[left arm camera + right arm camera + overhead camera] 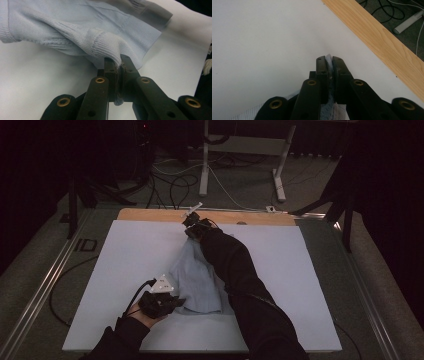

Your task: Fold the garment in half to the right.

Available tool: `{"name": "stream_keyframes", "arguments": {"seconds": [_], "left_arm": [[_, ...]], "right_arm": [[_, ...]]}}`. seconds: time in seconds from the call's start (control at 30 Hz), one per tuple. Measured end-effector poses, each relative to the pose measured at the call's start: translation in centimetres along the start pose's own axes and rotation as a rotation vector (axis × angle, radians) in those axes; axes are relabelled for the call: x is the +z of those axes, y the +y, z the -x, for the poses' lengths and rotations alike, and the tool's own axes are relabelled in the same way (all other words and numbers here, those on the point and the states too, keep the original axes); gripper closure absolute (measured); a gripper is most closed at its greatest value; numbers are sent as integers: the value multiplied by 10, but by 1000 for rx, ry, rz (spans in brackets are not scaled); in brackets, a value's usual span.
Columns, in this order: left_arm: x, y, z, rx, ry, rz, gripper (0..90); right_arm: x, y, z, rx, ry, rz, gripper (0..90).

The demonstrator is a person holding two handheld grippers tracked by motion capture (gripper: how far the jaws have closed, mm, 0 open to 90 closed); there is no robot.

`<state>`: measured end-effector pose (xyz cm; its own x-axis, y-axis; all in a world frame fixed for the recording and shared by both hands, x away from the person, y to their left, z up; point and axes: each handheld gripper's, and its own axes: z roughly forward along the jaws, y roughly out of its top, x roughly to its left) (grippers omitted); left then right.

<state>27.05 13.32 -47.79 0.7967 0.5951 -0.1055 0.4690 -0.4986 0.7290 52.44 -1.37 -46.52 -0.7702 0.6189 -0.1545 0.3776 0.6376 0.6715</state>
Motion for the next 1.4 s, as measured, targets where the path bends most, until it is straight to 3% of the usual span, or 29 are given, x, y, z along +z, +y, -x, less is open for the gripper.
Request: {"name": "stream_keyframes", "arguments": {"seconds": [0.53, 0.73, 1.1, 1.4], "left_arm": [[3, 26, 12, 64, -33, 1, 868], [9, 37, 17, 87, -54, -6, 867], [26, 57, 30, 141, -83, -25, 868], [50, 70, 43, 178, -119, -52, 868]], "right_arm": [[-25, -10, 15, 21, -8, 41, 853], [-40, -19, 26, 35, -6, 61, 852], [-62, -37, 47, 60, -20, 81, 851], [-75, -58, 65, 82, -26, 85, 849]]}}
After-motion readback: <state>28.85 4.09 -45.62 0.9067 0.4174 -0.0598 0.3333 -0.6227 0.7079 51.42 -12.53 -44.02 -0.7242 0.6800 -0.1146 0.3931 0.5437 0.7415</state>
